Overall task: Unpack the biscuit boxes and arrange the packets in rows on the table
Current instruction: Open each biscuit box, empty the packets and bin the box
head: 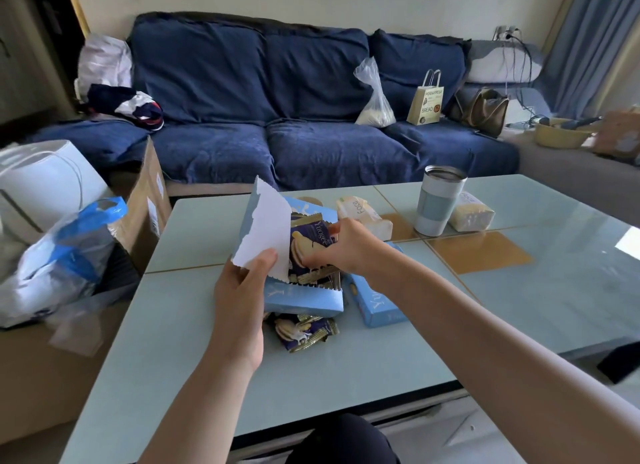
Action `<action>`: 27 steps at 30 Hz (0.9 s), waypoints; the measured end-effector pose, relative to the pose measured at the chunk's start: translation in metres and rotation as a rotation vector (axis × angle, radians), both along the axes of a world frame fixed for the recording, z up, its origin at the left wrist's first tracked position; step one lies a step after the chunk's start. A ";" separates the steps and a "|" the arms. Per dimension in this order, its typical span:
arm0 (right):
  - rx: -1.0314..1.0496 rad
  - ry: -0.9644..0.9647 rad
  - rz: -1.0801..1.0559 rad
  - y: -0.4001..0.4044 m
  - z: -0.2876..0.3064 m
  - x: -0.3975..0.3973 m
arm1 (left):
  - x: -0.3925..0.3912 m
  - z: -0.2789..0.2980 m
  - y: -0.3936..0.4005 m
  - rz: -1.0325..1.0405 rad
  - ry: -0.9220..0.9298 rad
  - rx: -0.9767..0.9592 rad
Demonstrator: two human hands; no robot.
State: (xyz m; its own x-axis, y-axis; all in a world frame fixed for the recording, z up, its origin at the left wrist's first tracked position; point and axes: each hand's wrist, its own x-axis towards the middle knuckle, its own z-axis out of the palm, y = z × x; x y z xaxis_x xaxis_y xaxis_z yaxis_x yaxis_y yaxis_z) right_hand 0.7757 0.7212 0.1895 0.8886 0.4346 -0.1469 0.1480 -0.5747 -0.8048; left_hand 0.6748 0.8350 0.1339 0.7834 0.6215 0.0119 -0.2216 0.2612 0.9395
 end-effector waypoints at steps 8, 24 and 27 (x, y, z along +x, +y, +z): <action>0.149 0.297 -0.071 -0.014 -0.006 0.011 | -0.003 -0.003 -0.001 -0.002 0.003 -0.028; 0.383 0.405 -0.095 -0.024 -0.010 0.020 | 0.000 -0.006 0.004 0.047 0.006 -0.176; 0.360 0.421 -0.030 -0.024 -0.010 0.019 | 0.000 -0.005 0.002 0.020 0.012 -0.151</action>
